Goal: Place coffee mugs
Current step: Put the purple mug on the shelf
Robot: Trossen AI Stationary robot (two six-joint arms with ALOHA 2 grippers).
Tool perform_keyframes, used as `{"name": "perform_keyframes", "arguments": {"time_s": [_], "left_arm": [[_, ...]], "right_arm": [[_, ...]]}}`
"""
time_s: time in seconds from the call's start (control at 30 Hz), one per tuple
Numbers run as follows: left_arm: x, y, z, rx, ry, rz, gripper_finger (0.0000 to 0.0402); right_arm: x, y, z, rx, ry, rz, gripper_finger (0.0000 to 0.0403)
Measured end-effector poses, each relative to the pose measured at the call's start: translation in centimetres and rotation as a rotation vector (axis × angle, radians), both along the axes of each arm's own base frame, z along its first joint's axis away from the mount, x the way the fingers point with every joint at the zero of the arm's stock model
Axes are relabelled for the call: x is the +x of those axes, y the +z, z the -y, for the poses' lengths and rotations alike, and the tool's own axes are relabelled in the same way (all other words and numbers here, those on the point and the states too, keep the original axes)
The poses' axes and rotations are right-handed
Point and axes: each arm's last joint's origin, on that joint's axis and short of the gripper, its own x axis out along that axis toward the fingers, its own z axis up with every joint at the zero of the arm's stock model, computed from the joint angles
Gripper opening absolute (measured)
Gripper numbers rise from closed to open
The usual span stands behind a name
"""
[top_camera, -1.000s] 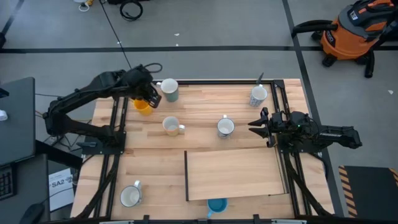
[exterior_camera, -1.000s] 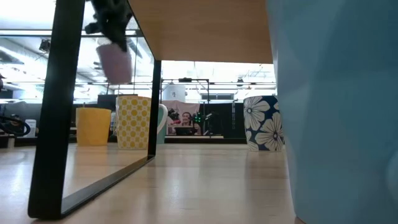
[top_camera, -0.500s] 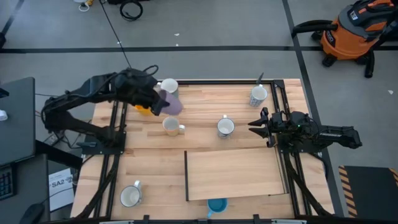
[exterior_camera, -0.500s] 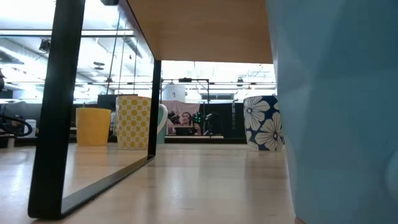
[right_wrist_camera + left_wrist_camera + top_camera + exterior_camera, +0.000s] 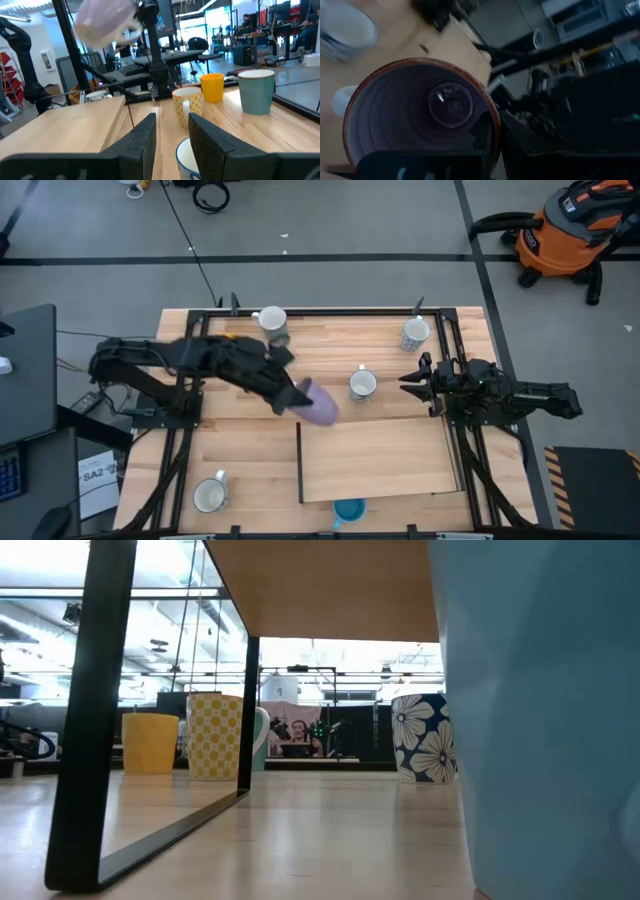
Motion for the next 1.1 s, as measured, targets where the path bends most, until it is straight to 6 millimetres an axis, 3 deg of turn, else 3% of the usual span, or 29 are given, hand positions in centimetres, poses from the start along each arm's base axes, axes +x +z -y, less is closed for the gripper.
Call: {"name": "perform_keyframes", "arguments": {"time_s": [0.37, 0.73, 0.93, 1.1], "left_arm": [[2.2, -3.3, 4.3, 0.034, -0.150, -0.115, 0.0027], [3.7, -5.8, 4.9, 0.116, -0.166, -0.212, 0.0027], [3.3, -5.8, 4.6, 0.179, -0.134, -0.243, 0.0027], [3.5, -3.6, 4.6, 0.231, -0.145, -0.223, 0.0027]], "right_arm": [[0.0, 0.0, 0.0, 0.000, -0.002, 0.004, 0.0121], [0.0, 0.3, 0.0, -0.003, -0.003, 0.026, 0.0121], [0.0, 0.3, 0.0, -0.004, -0.003, 0.034, 0.0121], [0.0, 0.4, 0.0, -0.005, -0.003, 0.042, 0.0121]]}}
